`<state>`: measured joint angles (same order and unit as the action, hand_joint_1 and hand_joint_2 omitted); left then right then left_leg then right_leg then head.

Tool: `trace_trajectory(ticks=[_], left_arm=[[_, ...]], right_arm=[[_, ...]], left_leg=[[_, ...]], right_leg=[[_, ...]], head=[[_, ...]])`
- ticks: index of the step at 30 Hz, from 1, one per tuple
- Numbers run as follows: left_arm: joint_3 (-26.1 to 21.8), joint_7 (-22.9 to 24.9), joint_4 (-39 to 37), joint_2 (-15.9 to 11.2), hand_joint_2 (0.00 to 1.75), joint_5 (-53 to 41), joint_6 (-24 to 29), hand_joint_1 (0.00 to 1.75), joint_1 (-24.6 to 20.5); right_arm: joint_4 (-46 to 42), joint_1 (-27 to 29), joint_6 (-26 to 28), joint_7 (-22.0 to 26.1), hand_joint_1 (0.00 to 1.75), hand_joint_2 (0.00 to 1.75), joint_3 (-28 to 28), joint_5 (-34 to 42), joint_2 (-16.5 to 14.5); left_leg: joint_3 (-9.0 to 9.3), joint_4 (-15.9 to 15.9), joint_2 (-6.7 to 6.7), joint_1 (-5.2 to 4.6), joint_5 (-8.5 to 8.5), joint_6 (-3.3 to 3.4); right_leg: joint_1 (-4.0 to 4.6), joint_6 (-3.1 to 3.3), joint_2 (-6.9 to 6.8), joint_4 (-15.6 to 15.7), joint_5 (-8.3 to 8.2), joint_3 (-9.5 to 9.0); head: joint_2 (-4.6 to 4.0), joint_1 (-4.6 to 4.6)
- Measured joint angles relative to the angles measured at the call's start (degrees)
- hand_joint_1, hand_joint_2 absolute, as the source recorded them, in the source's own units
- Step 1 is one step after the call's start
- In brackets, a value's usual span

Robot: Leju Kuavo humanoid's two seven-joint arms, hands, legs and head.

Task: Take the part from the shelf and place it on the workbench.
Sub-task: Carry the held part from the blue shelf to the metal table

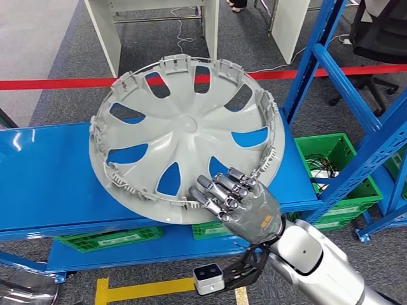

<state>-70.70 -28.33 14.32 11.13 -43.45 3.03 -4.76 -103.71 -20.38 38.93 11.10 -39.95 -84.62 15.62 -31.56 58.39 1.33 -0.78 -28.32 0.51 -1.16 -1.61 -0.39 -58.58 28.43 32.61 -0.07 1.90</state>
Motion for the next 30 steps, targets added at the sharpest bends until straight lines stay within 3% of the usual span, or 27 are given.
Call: trace_trajectory(ticks=[6,9,11,13,14,15,16,18,20,22,24,25,27,29,30], left_arm=[[0.02,0.58,0.0,-0.11,0.0,-0.31,-0.42,0.0,0.08],[0.02,0.73,0.0,-0.14,0.0,-0.31,-0.58,0.0,0.04],[0.02,0.76,-0.01,-0.15,0.0,-0.31,-0.69,0.0,-0.05],[0.02,0.79,-0.04,-0.17,0.0,-0.3,-0.77,0.0,-0.07],[0.02,0.81,-0.08,-0.17,0.0,-0.3,-0.79,0.0,-0.05],[0.02,0.86,-0.11,-0.17,0.0,-0.3,-0.79,0.0,-0.03],[0.02,0.98,-0.13,-0.17,0.0,-0.32,-0.76,0.0,-0.04],[0.04,1.29,-0.16,-0.12,0.0,-0.43,-0.59,0.0,-0.06],[0.07,1.5,-0.17,-0.08,0.0,-0.62,-0.38,0.0,-0.13],[0.08,1.55,-0.17,-0.08,0.0,-0.75,-0.3,0.0,-0.15],[0.08,1.56,-0.17,-0.13,0.0,-0.78,-0.27,0.0,-0.12],[0.09,1.56,-0.17,-0.15,0.0,-0.79,-0.26,0.0,-0.1],[0.1,1.56,-0.2,-0.17,0.0,-0.83,-0.25,0.0,-0.1],[0.11,1.56,-0.25,-0.17,0.0,-0.84,-0.26,0.0,-0.09],[0.13,1.56,-0.27,-0.17,0.0,-0.86,-0.27,0.0,-0.09]], right_arm=[[0.0,1.36,0.0,1.95,1.75,1.75,1.16,1.14,-0.02],[0.01,1.61,0.0,2.86,1.75,1.75,1.67,2.11,-0.02],[0.02,1.7,0.0,3.19,1.75,1.75,2.05,2.56,-0.02],[0.03,1.81,0.0,3.38,1.75,1.75,2.22,2.7,-0.02],[0.05,1.9,0.0,3.48,1.75,1.75,2.23,2.8,-0.02],[0.13,1.98,0.0,3.66,1.75,1.75,2.24,3.06,-0.02],[0.25,2.04,0.0,4.0,1.75,1.75,2.27,3.53,-0.02],[0.56,2.09,0.0,5.02,1.75,1.75,2.43,4.75,-0.02],[0.76,2.1,0.0,5.9,1.75,1.75,2.6,5.48,-0.03],[0.86,2.21,0.0,6.29,1.75,1.75,2.71,5.71,-0.04],[0.97,2.31,0.0,6.48,1.75,1.75,2.89,5.94,-0.04],[1.03,2.31,0.0,6.54,1.75,1.75,2.99,6.1,-0.06],[1.14,2.29,0.0,6.67,1.75,1.75,3.21,6.4,-0.13],[1.3,2.36,0.0,6.73,1.75,1.75,3.32,6.58,-0.19],[1.43,2.41,0.0,6.73,1.75,1.75,3.35,6.65,-0.19]], left_leg=[[-0.42,0.65,-0.03,-0.07,-0.14,0.49],[-0.39,-0.01,0.07,0.12,0.69,1.4],[-0.44,-0.89,0.23,0.38,1.56,2.14],[-0.93,-0.95,0.27,0.3,2.07,2.41],[-1.21,-0.91,0.26,0.25,2.24,2.4],[-1.46,-0.82,0.26,0.22,2.38,2.36],[-1.69,-0.67,0.25,0.24,2.49,2.29],[-2.17,-0.11,0.23,0.31,2.57,2.06],[-2.86,0.52,0.16,0.19,2.76,1.47],[-3.45,0.82,0.11,0.06,3.29,0.64],[-3.9,1.1,-0.08,0.15,3.28,-0.15],[-4.31,1.94,-0.3,0.24,2.22,-0.55],[-5.94,6.88,-0.74,0.51,-2.34,-1.29],[-7.68,14.16,-0.87,0.77,-6.88,-1.75],[-7.74,16.35,-0.88,0.88,-7.57,-1.86]], right_leg=[[-0.07,-0.53,-0.02,0.02,-0.29,0.08],[-0.05,-1.21,0.03,-0.13,-0.08,0.35],[0.05,-1.28,0.19,-3.31,2.77,1.83],[0.05,-1.29,0.31,-10.31,6.74,4.52],[0.04,-1.37,0.31,-13.45,7.87,5.63],[0.03,-1.44,0.3,-15.04,7.98,6.05],[0.01,-1.48,0.28,-14.45,6.99,5.46],[-0.07,-1.47,0.15,-7.81,3.62,1.76],[0.03,-1.3,0.07,-1.72,1.94,-1.63],[0.22,-0.91,0.19,-0.41,1.83,-2.17],[0.1,0.05,0.18,-0.26,1.24,-1.47],[0.01,0.66,0.12,-0.18,0.83,-1.06],[-0.11,1.53,0.03,-0.09,-0.14,0.04],[-0.08,1.76,0.04,-0.13,-1.14,1.36],[-0.06,1.73,0.05,-0.15,-1.64,2.03]], head=[[0.0,-0.01],[0.0,0.01],[0.0,0.18],[0.0,0.31],[0.0,0.31],[0.0,0.31],[0.0,0.31],[0.0,0.32],[0.0,0.33],[0.0,0.3],[0.0,0.25],[0.0,0.18],[0.0,-0.04],[0.0,-0.17],[0.0,-0.16]])
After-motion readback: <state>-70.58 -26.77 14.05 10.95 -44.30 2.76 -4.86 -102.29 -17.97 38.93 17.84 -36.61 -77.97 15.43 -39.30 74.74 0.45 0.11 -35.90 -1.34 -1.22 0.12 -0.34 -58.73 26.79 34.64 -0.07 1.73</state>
